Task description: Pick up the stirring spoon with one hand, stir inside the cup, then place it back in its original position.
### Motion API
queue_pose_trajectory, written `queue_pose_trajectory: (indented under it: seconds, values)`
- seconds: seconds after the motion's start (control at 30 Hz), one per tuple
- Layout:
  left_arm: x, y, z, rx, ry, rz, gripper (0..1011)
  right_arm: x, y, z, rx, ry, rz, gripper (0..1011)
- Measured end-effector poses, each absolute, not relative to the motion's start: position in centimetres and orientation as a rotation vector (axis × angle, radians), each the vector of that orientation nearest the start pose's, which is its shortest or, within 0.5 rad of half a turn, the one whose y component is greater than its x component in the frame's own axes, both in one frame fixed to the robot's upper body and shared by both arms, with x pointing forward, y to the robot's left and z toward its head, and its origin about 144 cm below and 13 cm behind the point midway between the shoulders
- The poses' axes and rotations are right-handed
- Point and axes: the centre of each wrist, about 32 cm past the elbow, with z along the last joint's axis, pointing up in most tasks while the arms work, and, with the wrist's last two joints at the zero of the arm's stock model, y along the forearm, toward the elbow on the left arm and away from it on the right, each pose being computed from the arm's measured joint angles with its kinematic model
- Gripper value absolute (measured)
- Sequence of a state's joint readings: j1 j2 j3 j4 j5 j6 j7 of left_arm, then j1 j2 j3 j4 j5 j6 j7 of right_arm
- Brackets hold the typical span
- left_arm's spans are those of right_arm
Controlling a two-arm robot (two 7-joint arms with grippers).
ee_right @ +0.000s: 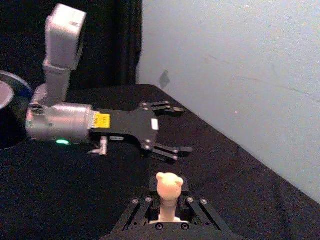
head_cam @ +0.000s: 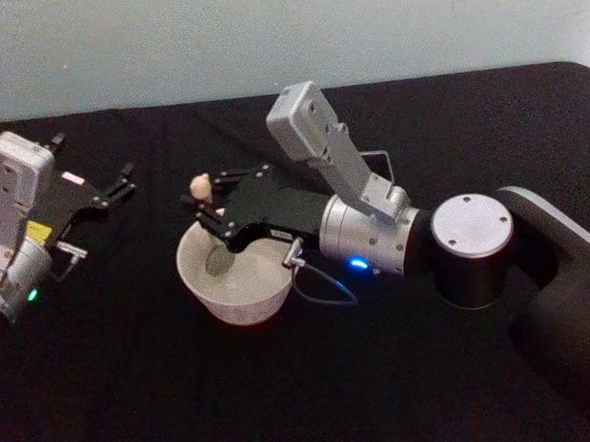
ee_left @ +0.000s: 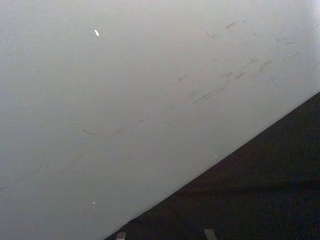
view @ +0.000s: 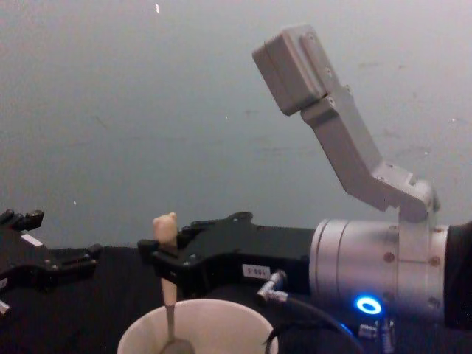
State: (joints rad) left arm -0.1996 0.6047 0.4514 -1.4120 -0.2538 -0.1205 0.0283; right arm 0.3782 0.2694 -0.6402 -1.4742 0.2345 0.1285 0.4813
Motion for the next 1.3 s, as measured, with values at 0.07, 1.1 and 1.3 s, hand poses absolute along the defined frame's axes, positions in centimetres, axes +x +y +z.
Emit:
queue_pose_trajectory:
  seconds: [0.07,1.1,1.3]
  values:
    - [48.9,31.0,114.0,0.304,-0.285,1.248,1001,51.2,-12.9,119.3,-0.187,-0.104,-0.535,213]
    - [48.9,31.0,114.0,0.304,-0.285,1.248,1001,49.5,-16.0,119.7,-0.208,-0.092,-0.549,213]
    - [48.9,31.0,114.0,0.304,-0.285,1.248,1001,49.2,-15.2,119.7,-0.203,-0.089,-0.515,213]
